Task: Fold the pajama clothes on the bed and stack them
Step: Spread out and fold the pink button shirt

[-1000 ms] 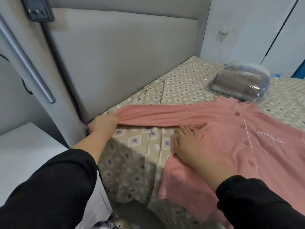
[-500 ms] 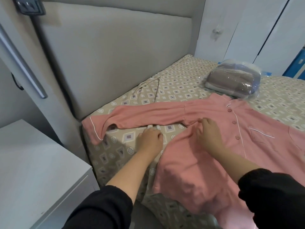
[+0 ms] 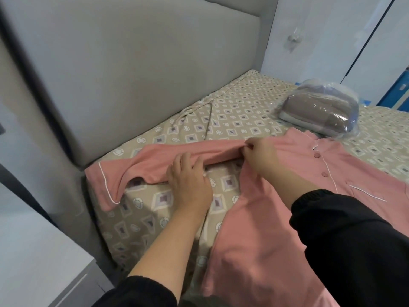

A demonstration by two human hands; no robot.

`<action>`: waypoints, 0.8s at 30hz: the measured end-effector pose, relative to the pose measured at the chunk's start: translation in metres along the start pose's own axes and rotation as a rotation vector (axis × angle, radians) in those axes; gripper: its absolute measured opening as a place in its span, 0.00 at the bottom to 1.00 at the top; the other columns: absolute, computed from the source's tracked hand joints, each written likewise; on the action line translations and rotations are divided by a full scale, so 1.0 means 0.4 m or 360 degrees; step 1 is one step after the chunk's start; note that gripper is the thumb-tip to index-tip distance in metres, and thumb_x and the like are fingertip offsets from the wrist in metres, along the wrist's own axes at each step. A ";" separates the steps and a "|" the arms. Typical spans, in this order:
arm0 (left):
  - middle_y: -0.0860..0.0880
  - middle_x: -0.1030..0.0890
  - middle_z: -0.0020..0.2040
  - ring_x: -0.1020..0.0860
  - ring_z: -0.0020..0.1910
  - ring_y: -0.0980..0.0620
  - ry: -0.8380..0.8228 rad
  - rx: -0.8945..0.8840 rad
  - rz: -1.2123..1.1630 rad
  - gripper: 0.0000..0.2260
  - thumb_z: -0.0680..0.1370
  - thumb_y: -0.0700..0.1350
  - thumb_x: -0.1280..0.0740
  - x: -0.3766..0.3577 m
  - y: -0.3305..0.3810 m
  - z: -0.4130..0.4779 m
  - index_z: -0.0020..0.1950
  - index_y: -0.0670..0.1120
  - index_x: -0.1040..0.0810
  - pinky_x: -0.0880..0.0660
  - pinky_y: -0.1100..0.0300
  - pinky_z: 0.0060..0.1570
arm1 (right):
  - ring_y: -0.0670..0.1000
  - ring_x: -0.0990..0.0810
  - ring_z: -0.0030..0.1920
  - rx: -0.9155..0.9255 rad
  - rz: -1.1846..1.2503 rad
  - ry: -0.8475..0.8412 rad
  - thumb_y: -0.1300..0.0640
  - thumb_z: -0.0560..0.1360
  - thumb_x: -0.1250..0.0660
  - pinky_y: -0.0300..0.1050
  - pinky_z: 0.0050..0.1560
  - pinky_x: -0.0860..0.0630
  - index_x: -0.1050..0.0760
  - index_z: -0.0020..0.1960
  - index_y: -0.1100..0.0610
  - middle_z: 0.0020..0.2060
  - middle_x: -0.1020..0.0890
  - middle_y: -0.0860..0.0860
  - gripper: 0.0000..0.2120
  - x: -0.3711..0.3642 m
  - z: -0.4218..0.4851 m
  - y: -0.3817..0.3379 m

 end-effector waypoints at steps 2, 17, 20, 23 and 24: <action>0.46 0.38 0.76 0.47 0.76 0.43 -0.0203 0.0034 0.0097 0.24 0.77 0.47 0.39 -0.015 -0.014 0.003 0.74 0.50 0.33 0.54 0.43 0.73 | 0.53 0.25 0.35 0.0021 -0.0215 -0.0401 0.59 0.74 0.37 0.42 0.32 0.36 0.21 0.38 0.57 0.33 0.21 0.52 0.09 -0.030 -0.011 0.006; 0.49 0.34 0.75 0.42 0.76 0.47 -0.0370 0.0149 0.0087 0.25 0.80 0.53 0.56 -0.066 -0.047 0.045 0.72 0.53 0.30 0.51 0.44 0.73 | 0.58 0.22 0.53 -0.0224 -0.0150 -0.0475 0.61 0.80 0.42 0.45 0.49 0.30 0.40 0.76 0.53 0.58 0.22 0.60 0.25 -0.096 0.152 0.064; 0.50 0.37 0.77 0.44 0.76 0.49 -0.0326 0.0242 0.0096 0.24 0.81 0.54 0.55 -0.073 -0.055 0.060 0.74 0.52 0.33 0.53 0.46 0.74 | 0.58 0.22 0.52 -0.0249 -0.0389 -0.0671 0.59 0.79 0.41 0.46 0.52 0.28 0.32 0.70 0.56 0.57 0.21 0.59 0.19 -0.139 0.180 0.067; 0.48 0.42 0.78 0.49 0.77 0.47 -0.0279 0.0271 0.0166 0.25 0.80 0.56 0.51 -0.081 -0.058 0.075 0.76 0.52 0.37 0.56 0.43 0.74 | 0.60 0.22 0.53 -0.0185 -0.0368 -0.0297 0.63 0.77 0.41 0.46 0.50 0.29 0.23 0.55 0.61 0.53 0.19 0.60 0.11 -0.135 0.236 0.049; 0.48 0.44 0.79 0.51 0.78 0.47 -0.0245 0.0279 0.0166 0.26 0.78 0.56 0.49 -0.080 -0.058 0.077 0.76 0.51 0.38 0.56 0.43 0.74 | 0.60 0.22 0.51 -0.0164 -0.0227 -0.0085 0.63 0.76 0.41 0.46 0.47 0.29 0.22 0.53 0.61 0.50 0.19 0.60 0.11 -0.126 0.249 0.039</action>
Point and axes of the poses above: each hand's wrist, its own z-axis towards the middle knuckle, its own x-axis out of the back of the hand, y = z × x, the point moved 3 cm from there along z, towards the middle knuckle
